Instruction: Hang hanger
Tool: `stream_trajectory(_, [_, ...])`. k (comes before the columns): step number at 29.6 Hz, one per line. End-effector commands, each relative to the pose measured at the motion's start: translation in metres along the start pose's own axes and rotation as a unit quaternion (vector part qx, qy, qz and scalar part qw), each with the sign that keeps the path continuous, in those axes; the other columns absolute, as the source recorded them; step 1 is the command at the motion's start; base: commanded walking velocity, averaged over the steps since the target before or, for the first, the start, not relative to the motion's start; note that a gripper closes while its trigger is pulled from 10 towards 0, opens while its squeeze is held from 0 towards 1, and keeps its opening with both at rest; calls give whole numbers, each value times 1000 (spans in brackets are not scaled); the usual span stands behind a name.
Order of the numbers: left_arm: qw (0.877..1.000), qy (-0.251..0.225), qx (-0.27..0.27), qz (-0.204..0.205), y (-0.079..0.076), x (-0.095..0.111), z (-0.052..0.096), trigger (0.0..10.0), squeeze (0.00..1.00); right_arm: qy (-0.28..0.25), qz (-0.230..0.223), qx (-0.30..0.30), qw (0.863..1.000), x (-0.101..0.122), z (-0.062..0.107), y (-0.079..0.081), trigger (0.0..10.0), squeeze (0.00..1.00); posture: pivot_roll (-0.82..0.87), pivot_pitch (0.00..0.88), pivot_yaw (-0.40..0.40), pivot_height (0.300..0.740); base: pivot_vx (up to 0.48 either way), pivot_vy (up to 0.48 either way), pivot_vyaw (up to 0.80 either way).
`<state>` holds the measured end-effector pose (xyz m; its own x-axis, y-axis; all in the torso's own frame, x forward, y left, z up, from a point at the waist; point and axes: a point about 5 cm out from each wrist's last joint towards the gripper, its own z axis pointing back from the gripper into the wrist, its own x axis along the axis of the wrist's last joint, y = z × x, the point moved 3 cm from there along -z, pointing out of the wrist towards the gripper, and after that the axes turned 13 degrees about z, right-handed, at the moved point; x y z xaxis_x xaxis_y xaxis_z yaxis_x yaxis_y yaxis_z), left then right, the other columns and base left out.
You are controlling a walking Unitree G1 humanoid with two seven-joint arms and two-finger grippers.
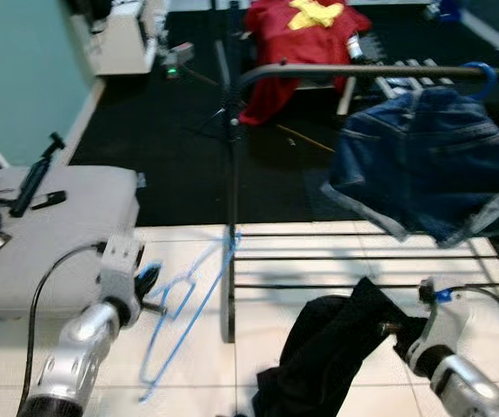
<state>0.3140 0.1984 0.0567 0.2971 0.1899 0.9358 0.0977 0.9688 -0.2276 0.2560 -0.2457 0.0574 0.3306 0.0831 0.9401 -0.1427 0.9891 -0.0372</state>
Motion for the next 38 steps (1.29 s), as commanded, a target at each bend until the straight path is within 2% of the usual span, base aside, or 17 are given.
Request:
stream_trajectory(1, [1000, 4, 24, 11, 6, -14, 6, 10000, 0, 0, 4, -6, 1000, -8, 4, 1, 10000, 0, -61, 203, 20, 740, 0, 0, 763])
stream_trajectory(3, [1000, 4, 24, 11, 6, -14, 6, 10000, 0, 0, 4, -6, 1000, -8, 4, 1, 10000, 0, -61, 203, 20, 740, 0, 0, 763])
stream_trajectory(6, [998, -7, 55, 28, 7, -20, 9, 10000, 0, -11, 2, -1, 1000, -12, 5, 3, 10000, 0, -63, 196, 17, 740, 0, 0, 763])
stream_trajectory(8, [996, -17, 82, 36, 13, -17, 7, 10000, 0, -18, 10, 7, 1000, -11, 2, 3, 10000, 0, -58, 185, 8, 740, 0, 0, 763])
stream_trajectory(13, [993, -23, 104, 43, 20, -15, 6, 10000, 0, -12, 23, 15, 1000, -15, -1, 5, 10000, 0, -55, 178, 5, 740, 0, 0, 763])
stream_trajectory(16, [990, -25, 131, 48, 27, -21, 7, 10000, 0, -15, 25, 19, 999, -18, -5, 6, 10000, 0, -47, 154, -7, 740, 0, 0, 763])
stream_trajectory(23, [989, -25, 138, 47, 27, -25, 6, 10000, 0, -24, 26, 22, 999, -14, -10, 4, 10000, 0, -43, 133, -16, 740, 0, 0, 763])
stream_trajectory(30, [988, -31, 146, 50, 27, -26, -1, 10000, 0, -28, 31, 4, 999, -13, -20, -10, 10000, 0, -31, 68, -18, 740, 0, 0, 760])
stream_trajectory(33, [985, -30, 159, 56, 33, -31, -2, 10000, 0, -10, 16, -17, 1000, -29, -19, -17, 10000, 0, -16, 64, -21, 740, 0, 0, 760])
stream_trajectory(35, [985, -30, 159, 56, 33, -31, -2, 10000, 0, -10, 16, -17, 1000, -29, -19, -17, 10000, 0, -16, 64, -21, 740, 0, 0, 763])
stream_trajectory(38, [985, -24, 164, 49, 37, -37, 1, 10000, 0, 3, 4, -30, 1000, -41, -17, -20, 10000, 0, 3, 58, -24, 740, 0, 0, 763])
